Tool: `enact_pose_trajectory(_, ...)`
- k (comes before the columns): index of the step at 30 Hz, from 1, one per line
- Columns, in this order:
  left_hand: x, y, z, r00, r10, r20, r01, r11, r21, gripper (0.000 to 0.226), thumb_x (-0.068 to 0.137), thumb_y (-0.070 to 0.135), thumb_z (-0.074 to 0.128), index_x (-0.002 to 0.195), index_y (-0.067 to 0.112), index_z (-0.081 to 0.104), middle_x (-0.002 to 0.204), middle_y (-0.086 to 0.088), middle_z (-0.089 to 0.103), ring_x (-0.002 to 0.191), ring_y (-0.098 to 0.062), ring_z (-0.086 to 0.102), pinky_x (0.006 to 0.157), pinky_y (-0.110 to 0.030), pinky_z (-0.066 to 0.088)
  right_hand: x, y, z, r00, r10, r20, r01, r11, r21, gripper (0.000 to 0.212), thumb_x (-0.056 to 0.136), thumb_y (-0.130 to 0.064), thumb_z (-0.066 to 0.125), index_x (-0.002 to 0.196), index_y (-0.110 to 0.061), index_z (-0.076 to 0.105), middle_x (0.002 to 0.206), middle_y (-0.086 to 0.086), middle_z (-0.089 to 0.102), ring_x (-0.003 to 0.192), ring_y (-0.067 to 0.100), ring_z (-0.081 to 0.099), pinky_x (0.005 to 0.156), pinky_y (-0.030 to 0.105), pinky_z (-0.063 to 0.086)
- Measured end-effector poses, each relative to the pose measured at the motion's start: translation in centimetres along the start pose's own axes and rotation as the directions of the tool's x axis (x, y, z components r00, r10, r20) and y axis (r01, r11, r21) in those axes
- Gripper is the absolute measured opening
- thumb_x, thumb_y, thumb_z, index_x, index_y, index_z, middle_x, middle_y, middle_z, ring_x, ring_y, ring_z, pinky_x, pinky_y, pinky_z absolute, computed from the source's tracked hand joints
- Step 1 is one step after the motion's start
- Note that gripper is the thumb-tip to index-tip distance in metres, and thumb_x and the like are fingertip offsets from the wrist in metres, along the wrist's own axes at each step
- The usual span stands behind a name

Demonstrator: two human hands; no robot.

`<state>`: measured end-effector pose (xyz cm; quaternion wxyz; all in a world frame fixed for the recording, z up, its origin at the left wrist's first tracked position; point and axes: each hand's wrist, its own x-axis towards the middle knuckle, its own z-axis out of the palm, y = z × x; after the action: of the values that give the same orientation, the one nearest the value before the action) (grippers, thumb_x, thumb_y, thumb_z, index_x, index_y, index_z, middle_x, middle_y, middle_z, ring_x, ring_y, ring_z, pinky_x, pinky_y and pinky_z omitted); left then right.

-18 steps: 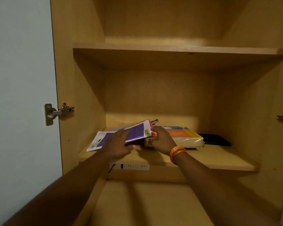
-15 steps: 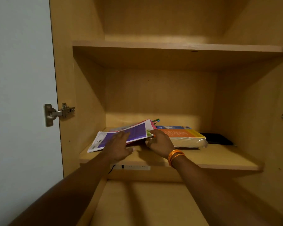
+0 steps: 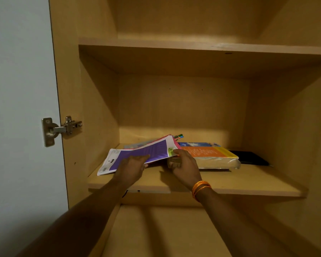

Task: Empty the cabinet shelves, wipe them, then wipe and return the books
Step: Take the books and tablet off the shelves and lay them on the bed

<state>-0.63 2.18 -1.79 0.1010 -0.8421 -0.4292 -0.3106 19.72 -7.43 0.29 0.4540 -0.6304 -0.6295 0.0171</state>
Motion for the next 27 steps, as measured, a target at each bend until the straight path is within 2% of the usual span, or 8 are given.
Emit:
enact_pose_trajectory(4,-0.2,0.2,-0.7,0.993,-0.015,-0.116,0.025,0.996,0.083,0.037,0.092,0.011,0.063,0.128,0.019,0.064,0.098,-0.011,0.076,0.083,-0.033,0.073,0.067,-0.040,0.060,-0.2,0.2,0.1,1.000,-0.017,-0.015,0.019,0.992,0.127,0.064,0.091,-0.011,0.066,0.148,-0.024,0.040,0.141,0.000,0.052,0.129,0.016,0.048,0.101,0.027,0.039)
enact_pose_trajectory(7,0.2,0.2,-2.0,0.981,-0.010,-0.192,0.033,0.992,0.120,0.041,0.082,0.008,0.072,0.122,0.013,0.065,0.092,-0.012,0.075,0.067,-0.031,0.072,0.055,-0.036,0.058,-0.4,-0.1,-0.1,0.999,0.002,-0.049,0.011,0.968,0.249,0.066,0.090,-0.011,0.069,0.147,-0.025,0.039,0.126,-0.009,0.054,0.117,0.007,0.048,0.098,0.026,0.040)
enact_pose_trajectory(12,1.6,1.7,-6.1,0.944,-0.057,-0.326,0.073,0.997,0.039,0.031,0.085,0.019,0.075,0.114,0.013,0.065,0.092,-0.010,0.073,0.070,-0.035,0.070,0.061,-0.032,0.046,0.6,-1.0,0.0,0.988,0.112,-0.107,-0.063,0.920,0.387,0.045,0.092,-0.007,0.066,0.129,-0.028,0.052,0.123,-0.002,0.060,0.114,0.010,0.054,0.092,0.025,0.045)
enact_pose_trajectory(15,1.9,3.3,-8.2,0.918,-0.036,-0.394,0.051,0.998,0.028,0.027,0.080,0.016,0.076,0.104,0.009,0.066,0.085,-0.012,0.072,0.064,-0.038,0.067,0.058,-0.031,0.041,1.8,-1.3,0.0,0.975,0.180,-0.128,-0.107,0.892,0.440,0.035,0.095,-0.015,0.066,0.126,-0.026,0.055,0.123,-0.002,0.061,0.116,0.015,0.057,0.098,0.035,0.050)
enact_pose_trajectory(19,1.9,5.0,-9.8,0.864,-0.032,-0.502,0.030,0.999,-0.012,0.016,0.083,0.007,0.071,0.097,0.007,0.064,0.074,-0.012,0.069,0.054,-0.037,0.064,0.056,-0.027,0.034,3.0,-1.5,-0.9,0.970,0.229,-0.079,-0.155,0.837,0.524,0.055,0.093,-0.028,0.070,0.142,-0.019,0.048,0.136,0.001,0.060,0.120,0.019,0.059,0.102,0.047,0.052)
enact_pose_trajectory(23,1.5,7.9,-11.0,0.814,-0.057,-0.579,-0.012,0.993,-0.115,0.014,0.092,0.009,0.062,0.105,0.006,0.066,0.077,-0.012,0.071,0.061,-0.036,0.065,0.059,-0.027,0.032,2.9,-1.6,-2.7,0.989,0.144,-0.038,-0.079,0.726,0.684,0.051,0.092,-0.027,0.072,0.137,-0.032,0.046,0.129,-0.009,0.061,0.115,0.012,0.062,0.095,0.045,0.057)
enact_pose_trajectory(26,1.8,10.3,-12.2,0.841,-0.084,-0.534,-0.045,0.973,-0.224,0.016,0.097,0.011,0.058,0.111,0.006,0.065,0.089,-0.012,0.073,0.072,-0.030,0.067,0.054,-0.023,0.030,2.8,-1.2,-4.5,0.991,0.112,-0.073,-0.024,0.685,0.728,0.056,0.093,-0.028,0.071,0.140,-0.037,0.043,0.135,-0.013,0.056,0.114,0.005,0.064,0.087,0.038,0.060)
enact_pose_trajectory(27,2.0,10.9,-12.4,0.854,-0.102,-0.510,-0.054,0.958,-0.282,0.017,0.099,0.013,0.057,0.113,0.007,0.064,0.095,-0.012,0.073,0.078,-0.028,0.068,0.055,-0.022,0.035,2.7,-0.9,-5.1,0.989,0.116,-0.088,-0.014,0.680,0.733,0.054,0.093,-0.027,0.070,0.140,-0.035,0.044,0.134,-0.014,0.057,0.112,0.002,0.065,0.084,0.035,0.061)
